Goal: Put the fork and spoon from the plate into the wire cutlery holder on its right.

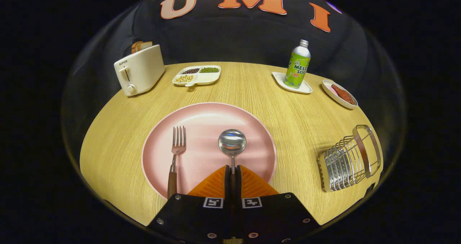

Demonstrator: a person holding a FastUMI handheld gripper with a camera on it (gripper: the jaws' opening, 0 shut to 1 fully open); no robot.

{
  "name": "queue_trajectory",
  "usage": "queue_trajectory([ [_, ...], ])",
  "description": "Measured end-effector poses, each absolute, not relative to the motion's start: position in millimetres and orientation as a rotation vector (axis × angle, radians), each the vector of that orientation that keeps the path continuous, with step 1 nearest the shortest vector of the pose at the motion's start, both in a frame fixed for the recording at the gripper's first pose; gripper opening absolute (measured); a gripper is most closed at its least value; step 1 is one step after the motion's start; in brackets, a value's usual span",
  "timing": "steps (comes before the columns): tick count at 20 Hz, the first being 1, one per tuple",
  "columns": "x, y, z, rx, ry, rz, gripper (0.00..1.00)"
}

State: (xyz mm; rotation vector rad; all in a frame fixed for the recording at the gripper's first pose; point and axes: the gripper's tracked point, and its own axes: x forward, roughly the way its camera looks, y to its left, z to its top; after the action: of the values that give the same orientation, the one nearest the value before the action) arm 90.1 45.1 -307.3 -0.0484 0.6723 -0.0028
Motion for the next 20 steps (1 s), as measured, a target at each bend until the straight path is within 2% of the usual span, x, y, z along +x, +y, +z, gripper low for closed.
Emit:
queue_trajectory([
  [9,57,4,-232,-0.002,0.686,0.066,0.04],
  [20,24,-122,-173,-0.052,0.748,0.000,0.04],
])
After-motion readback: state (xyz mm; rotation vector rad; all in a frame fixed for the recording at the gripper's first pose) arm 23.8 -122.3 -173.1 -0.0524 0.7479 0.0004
